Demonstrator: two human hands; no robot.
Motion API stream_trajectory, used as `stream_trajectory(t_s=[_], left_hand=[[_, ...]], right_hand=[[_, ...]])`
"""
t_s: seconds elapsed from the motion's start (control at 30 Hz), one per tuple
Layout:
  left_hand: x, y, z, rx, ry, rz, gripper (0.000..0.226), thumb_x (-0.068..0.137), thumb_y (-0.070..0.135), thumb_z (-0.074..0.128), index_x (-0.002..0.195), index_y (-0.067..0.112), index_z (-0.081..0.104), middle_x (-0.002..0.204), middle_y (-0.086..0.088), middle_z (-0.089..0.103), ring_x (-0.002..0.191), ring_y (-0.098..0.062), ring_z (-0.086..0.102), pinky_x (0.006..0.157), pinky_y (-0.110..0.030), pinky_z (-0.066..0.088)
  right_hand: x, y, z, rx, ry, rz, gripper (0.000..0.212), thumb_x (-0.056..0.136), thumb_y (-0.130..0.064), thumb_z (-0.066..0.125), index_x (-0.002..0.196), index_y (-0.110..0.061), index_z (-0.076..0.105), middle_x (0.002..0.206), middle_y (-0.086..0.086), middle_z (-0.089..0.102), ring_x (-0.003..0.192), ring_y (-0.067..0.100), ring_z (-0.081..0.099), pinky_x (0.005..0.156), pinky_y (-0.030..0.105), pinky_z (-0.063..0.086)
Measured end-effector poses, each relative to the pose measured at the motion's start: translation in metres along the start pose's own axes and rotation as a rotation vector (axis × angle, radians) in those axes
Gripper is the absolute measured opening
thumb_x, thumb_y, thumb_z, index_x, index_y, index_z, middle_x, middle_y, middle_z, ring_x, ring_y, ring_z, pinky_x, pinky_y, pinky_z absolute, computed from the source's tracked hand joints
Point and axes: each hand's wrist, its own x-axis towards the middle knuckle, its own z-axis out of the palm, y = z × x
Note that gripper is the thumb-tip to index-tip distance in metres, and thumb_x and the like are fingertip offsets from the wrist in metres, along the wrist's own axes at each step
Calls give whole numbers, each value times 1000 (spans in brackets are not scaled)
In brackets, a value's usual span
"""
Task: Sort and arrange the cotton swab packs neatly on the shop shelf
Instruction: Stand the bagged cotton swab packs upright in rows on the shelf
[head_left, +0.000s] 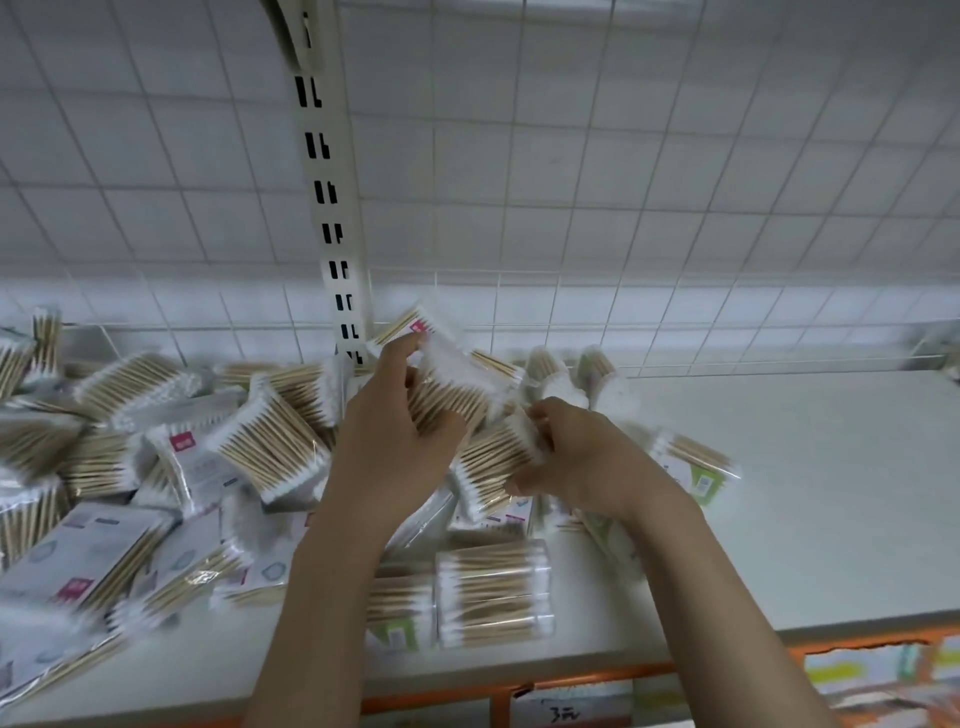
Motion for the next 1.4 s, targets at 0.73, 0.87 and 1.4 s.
stream_trajectory(t_s=[0.73, 0.87, 1.4], left_hand=[[-19, 105, 129, 62, 315, 223, 36, 79, 5, 67, 95, 30, 46, 85, 22, 57, 79, 6, 54, 61, -6, 41], [-22, 128, 175, 164, 289, 251, 36, 79, 3, 66, 110, 20, 58, 95, 15, 57, 79, 5, 48, 71, -5, 37], [-48, 163, 253, 359, 199, 221, 39, 75, 0, 66, 113, 10, 63, 104, 1, 55, 85, -5, 46, 76, 7, 27]], right_hand=[[-45, 137, -115, 282, 530, -285, 46, 85, -3, 53, 122, -29, 51, 106, -10, 60, 91, 5, 55, 72, 5, 40], [-56, 187, -138, 198, 544, -282, 51, 88, -4, 55, 136, -18, 43, 113, -9, 53, 96, -1, 43, 76, -8, 27], [-80, 294, -167, 11, 481, -214, 45, 81, 4, 51, 118, -21, 58, 98, -9, 49, 98, 16, 49, 72, 13, 28]])
